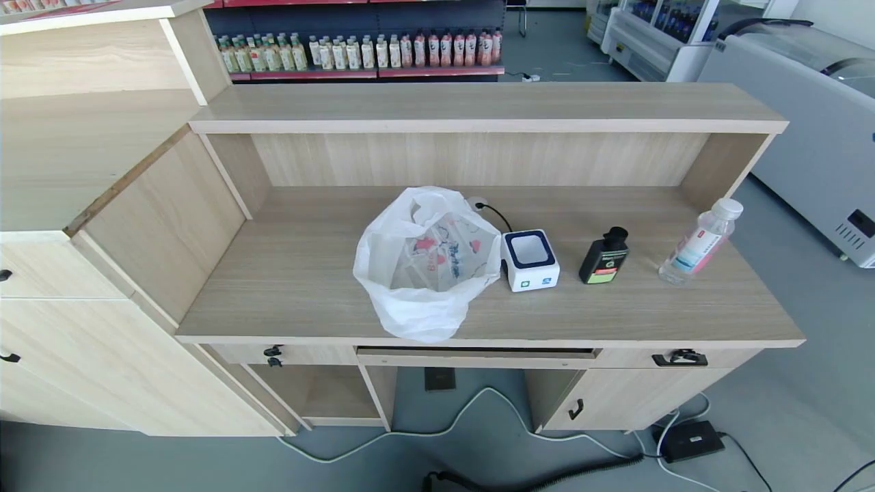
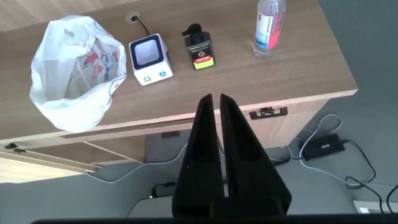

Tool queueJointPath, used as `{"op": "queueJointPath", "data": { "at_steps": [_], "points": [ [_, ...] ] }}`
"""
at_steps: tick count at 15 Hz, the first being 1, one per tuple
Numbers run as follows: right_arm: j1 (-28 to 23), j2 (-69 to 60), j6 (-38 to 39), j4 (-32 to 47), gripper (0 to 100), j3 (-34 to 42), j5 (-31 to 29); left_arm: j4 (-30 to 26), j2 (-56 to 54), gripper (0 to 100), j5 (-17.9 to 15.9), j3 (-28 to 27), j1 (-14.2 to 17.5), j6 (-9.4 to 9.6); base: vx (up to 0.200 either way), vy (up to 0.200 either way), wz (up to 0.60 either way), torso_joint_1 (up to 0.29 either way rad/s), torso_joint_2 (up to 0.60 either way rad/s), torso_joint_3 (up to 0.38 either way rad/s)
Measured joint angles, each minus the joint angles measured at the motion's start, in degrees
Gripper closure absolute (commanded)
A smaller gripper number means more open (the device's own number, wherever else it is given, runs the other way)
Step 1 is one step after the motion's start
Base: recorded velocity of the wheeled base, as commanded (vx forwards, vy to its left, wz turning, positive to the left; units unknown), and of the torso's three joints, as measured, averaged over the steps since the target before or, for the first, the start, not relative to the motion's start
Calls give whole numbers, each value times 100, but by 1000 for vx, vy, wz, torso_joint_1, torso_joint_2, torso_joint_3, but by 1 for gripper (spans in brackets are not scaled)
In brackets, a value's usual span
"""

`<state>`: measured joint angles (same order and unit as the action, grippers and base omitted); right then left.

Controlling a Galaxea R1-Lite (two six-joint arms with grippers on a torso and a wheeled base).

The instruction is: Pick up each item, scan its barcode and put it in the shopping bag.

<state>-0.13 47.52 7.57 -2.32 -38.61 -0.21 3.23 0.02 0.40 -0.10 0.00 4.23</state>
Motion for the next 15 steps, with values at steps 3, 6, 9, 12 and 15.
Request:
{"op": "queueJointPath", "data": {
  "at_steps": [3,6,9,12,15],
  "points": [
    [-105,1141,-273,-538,0,-141,43,0,0,0,2,0,0,0,0,0,0,0,0,0],
    [-485,2246,-1044,-995,0,-221,-44,0,0,0,2,0,0,0,0,0,0,0,0,0],
    [-1190,3401,-1681,-1347,0,-592,-219,0,0,0,2,0,0,0,0,0,0,0,0,0],
    [-1541,4575,-1872,-1898,0,-1232,-277,-1,0,0,2,0,0,-2,0,0,0,0,0,0],
    [-1593,5537,-1953,-2029,0,-2081,-310,-1,0,0,0,0,0,0,0,0,0,0,0,0]
  ]
}}
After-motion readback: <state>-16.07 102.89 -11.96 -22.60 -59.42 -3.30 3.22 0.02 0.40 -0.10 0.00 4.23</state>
